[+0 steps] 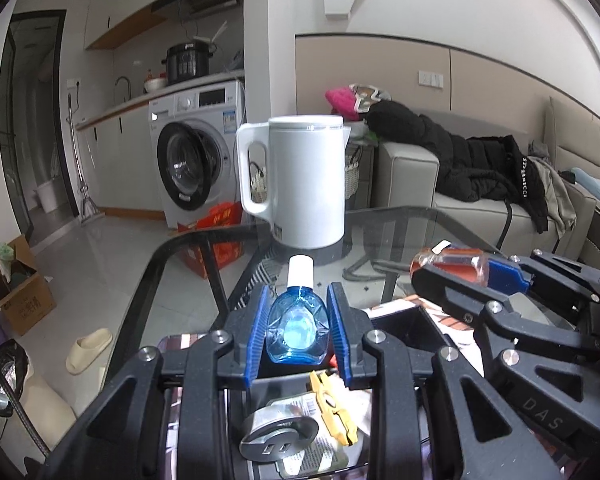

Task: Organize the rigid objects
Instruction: 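Lower the bottle and screwdriver into the black box and open both tools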

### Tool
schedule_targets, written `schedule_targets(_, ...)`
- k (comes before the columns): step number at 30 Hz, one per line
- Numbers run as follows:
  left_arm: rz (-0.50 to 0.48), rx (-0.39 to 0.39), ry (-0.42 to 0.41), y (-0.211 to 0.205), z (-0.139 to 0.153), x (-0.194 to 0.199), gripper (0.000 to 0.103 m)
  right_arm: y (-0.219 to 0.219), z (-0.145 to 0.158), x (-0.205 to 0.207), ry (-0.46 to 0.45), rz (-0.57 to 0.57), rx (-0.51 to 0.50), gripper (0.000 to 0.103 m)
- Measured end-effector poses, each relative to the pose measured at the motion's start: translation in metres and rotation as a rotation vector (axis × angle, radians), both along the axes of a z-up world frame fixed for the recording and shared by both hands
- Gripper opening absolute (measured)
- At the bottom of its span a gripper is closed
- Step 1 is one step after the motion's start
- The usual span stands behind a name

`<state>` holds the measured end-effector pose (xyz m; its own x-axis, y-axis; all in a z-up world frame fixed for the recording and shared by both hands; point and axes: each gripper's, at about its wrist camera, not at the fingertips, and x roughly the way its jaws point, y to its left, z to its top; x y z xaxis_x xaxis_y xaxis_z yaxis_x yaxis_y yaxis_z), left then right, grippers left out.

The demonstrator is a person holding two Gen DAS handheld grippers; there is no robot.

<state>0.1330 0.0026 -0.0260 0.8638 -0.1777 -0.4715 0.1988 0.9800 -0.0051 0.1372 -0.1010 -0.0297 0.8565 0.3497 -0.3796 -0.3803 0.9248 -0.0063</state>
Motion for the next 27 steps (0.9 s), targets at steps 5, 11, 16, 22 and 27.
schedule_targets(5, -0.01, 0.012, 0.04, -0.004, -0.007, 0.004, 0.028, -0.003, -0.008, 0.011, 0.078, 0.011, 0.014, 0.027)
schedule_targets(11, -0.008, 0.028, 0.097, -0.006, -0.015, 0.01, 0.028, -0.005, -0.011, 0.019, 0.113, 0.02, 0.014, 0.027)
schedule_targets(16, -0.014, 0.052, 0.149, -0.01, -0.024, 0.014, 0.028, 0.002, -0.026, 0.027, 0.21, 0.042, -0.025, 0.027)
schedule_targets(22, -0.023, 0.064, 0.244, -0.013, -0.042, 0.021, 0.028, 0.002, -0.048, 0.041, 0.336, 0.059, -0.038, 0.027)
schedule_targets(27, -0.033, 0.053, 0.291, -0.013, -0.047, 0.024, 0.024, 0.004, -0.059, 0.048, 0.411, 0.07, -0.04, 0.027)
